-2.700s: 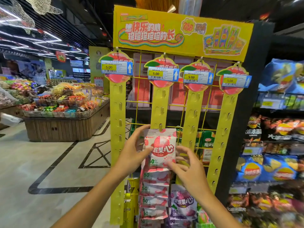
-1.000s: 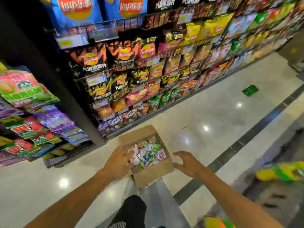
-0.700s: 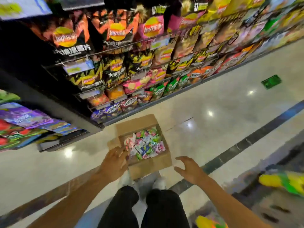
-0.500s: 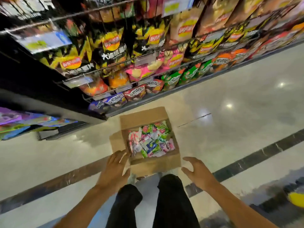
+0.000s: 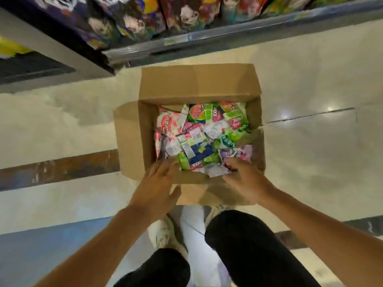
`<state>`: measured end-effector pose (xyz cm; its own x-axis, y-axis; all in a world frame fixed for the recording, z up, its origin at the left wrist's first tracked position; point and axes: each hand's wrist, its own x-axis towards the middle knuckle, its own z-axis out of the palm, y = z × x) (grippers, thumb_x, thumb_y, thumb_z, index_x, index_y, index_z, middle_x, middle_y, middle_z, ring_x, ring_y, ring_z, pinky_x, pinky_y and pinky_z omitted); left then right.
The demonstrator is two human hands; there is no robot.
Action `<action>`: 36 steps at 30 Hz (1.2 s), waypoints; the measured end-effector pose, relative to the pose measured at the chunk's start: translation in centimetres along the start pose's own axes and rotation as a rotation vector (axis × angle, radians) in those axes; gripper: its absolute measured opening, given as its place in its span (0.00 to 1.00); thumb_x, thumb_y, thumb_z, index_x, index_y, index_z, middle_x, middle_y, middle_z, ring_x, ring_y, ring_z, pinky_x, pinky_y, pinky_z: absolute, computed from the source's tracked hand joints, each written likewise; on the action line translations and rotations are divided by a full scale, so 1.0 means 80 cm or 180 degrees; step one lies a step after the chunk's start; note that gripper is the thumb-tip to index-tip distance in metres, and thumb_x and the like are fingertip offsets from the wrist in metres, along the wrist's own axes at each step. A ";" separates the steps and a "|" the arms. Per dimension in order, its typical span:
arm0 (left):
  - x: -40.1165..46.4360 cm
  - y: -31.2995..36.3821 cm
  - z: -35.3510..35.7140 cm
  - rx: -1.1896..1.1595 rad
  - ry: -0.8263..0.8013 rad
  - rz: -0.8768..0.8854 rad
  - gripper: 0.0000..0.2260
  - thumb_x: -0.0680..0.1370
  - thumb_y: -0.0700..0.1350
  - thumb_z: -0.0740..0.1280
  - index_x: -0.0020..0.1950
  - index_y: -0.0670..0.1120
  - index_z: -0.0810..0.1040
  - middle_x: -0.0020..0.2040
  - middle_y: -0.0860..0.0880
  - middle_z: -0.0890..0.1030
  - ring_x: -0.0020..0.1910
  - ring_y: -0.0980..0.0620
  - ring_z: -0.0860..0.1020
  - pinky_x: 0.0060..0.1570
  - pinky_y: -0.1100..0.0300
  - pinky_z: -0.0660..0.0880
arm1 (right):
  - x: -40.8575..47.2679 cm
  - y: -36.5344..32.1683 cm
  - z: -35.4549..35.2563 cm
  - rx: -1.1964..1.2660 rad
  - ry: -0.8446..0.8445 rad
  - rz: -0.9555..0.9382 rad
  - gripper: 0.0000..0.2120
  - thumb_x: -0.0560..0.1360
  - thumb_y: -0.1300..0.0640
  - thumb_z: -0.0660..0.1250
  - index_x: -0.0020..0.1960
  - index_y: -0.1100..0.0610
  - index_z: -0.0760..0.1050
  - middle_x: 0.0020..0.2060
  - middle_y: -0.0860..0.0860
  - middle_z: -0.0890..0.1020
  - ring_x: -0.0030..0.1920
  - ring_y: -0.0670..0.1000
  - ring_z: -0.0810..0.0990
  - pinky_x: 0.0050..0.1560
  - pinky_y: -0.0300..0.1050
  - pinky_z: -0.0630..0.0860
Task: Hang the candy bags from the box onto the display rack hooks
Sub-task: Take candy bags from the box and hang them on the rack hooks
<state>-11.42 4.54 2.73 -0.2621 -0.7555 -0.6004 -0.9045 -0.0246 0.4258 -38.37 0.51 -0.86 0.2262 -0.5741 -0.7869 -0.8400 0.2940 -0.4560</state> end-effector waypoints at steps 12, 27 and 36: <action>0.201 -0.095 0.060 0.0035 0.0334 0.1205 0.21 0.78 0.51 0.61 0.69 0.47 0.76 0.68 0.48 0.77 0.68 0.46 0.72 0.69 0.52 0.68 | 0.215 0.030 0.024 -0.1923 0.0666 -0.2443 0.27 0.73 0.69 0.69 0.69 0.50 0.74 0.66 0.50 0.76 0.64 0.52 0.76 0.54 0.48 0.81; 0.279 -0.139 0.043 0.0385 0.0210 0.1758 0.28 0.79 0.46 0.68 0.78 0.48 0.63 0.77 0.50 0.64 0.75 0.50 0.61 0.74 0.58 0.58 | 0.243 0.068 0.040 -0.3444 0.0736 -0.3304 0.37 0.76 0.56 0.71 0.81 0.52 0.58 0.80 0.55 0.58 0.80 0.57 0.56 0.77 0.54 0.63; 0.255 -0.140 0.038 -0.0977 -0.0443 0.1147 0.16 0.77 0.48 0.65 0.65 0.56 0.79 0.60 0.55 0.81 0.60 0.53 0.78 0.62 0.54 0.74 | 0.227 0.037 0.050 -0.1273 0.1003 -0.3194 0.13 0.83 0.53 0.61 0.59 0.58 0.81 0.57 0.51 0.84 0.59 0.48 0.82 0.62 0.42 0.78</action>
<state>-7.65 -8.62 -16.39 -0.6014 -0.6572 -0.4542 -0.6127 0.0146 0.7902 -34.76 -5.98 -18.17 0.8017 -0.5972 0.0270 -0.4586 -0.6433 -0.6131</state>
